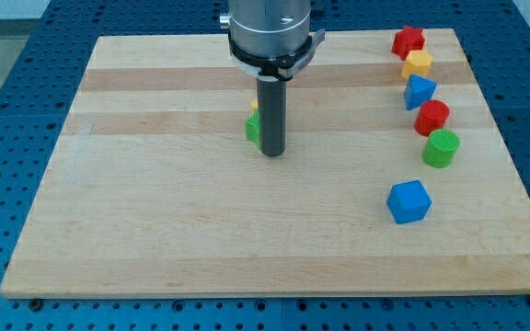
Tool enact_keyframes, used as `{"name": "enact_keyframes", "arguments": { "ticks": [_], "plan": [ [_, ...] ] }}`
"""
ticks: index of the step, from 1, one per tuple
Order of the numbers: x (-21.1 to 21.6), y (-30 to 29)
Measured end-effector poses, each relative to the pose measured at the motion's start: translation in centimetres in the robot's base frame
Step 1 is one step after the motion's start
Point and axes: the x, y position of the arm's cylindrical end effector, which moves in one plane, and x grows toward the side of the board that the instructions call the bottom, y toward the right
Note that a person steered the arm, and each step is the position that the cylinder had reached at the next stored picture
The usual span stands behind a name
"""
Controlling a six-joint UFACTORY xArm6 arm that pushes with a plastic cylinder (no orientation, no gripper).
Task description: Push the blue cube to the right of the green star
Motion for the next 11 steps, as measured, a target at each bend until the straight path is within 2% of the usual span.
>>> {"name": "enact_keyframes", "arguments": {
  "ticks": [1, 2, 3, 5, 6, 7, 10, 11],
  "plan": [
    [8.7, 2.9],
    [13.5, 13.1],
    [11.9, 20.4],
    [6.2, 14.6],
    [5.8, 10.7],
    [8.7, 10.1],
    [-1.9, 5.9],
    [-1.3, 5.9]
  ]
}}
